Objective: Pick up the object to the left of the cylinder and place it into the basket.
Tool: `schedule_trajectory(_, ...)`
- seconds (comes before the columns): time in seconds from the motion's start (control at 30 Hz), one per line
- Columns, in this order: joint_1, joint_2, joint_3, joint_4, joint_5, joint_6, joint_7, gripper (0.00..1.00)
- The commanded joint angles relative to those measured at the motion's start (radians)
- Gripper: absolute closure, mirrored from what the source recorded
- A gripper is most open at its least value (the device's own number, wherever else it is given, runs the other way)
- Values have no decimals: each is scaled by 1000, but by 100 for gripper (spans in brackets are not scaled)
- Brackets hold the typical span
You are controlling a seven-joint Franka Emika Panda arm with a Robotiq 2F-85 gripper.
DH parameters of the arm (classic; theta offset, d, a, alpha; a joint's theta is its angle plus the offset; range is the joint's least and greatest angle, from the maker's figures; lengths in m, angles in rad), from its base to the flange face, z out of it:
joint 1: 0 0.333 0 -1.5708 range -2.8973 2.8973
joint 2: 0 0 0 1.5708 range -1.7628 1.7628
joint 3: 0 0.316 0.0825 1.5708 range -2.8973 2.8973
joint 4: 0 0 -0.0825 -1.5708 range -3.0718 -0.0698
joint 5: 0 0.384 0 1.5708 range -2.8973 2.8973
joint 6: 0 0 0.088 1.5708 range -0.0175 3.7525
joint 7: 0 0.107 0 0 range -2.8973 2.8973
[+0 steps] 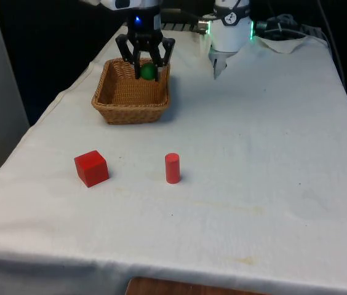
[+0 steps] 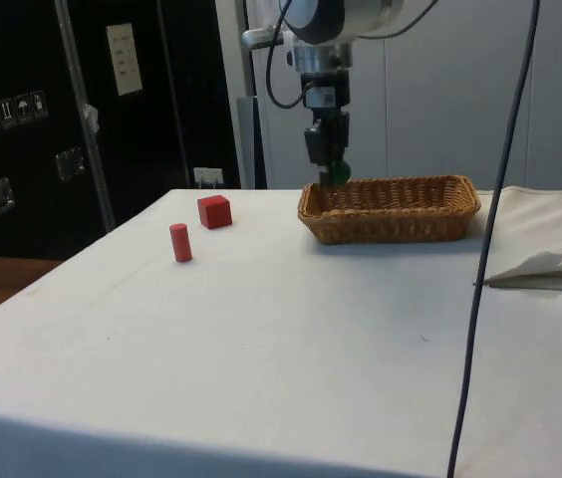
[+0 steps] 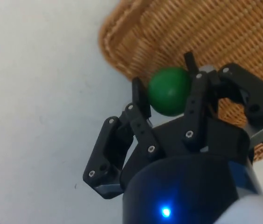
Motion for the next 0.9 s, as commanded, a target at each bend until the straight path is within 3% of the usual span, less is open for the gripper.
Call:
schedule_trajectory(0.0,-4,-12,-6,-15,-1,19,-12,100)
schedule_trajectory(0.53,-6,-9,-102,-66,1,46,-117,100)
schedule_trajectory(0.87,-3,0,-103,-62,2,34,-119,100)
